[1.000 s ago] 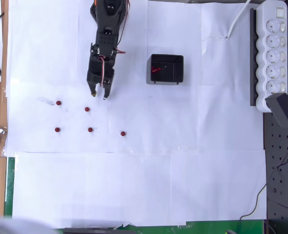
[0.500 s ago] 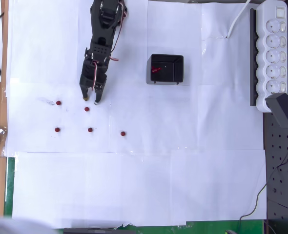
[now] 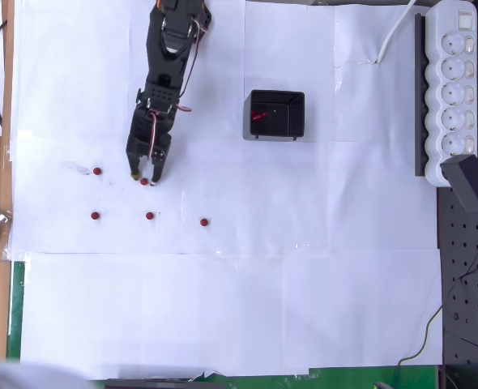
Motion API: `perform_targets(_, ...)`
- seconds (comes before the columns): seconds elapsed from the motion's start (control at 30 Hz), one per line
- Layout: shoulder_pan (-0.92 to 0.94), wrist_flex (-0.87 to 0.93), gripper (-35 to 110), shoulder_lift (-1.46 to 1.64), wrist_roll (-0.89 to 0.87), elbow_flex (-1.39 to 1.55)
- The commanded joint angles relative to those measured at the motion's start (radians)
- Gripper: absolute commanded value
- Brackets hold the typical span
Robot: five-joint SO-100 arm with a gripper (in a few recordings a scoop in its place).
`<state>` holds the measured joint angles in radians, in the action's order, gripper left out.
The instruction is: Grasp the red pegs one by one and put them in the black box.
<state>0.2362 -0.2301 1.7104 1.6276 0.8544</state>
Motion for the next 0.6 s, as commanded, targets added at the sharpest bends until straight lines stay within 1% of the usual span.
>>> perform_targets(0.0,0.014,-0.025,11,0.020,0.003,0.044)
perform_targets(0.27,0.005,-0.041,2,0.021,0.008,0.043)
perform_targets(0.4,0.005,-0.020,0,0.017,0.009,0.043)
perform_targets(0.5,-0.003,0.075,0,-0.018,0.031,0.064)
perform_targets(0.57,-0.011,0.265,0,-0.074,0.063,0.123)
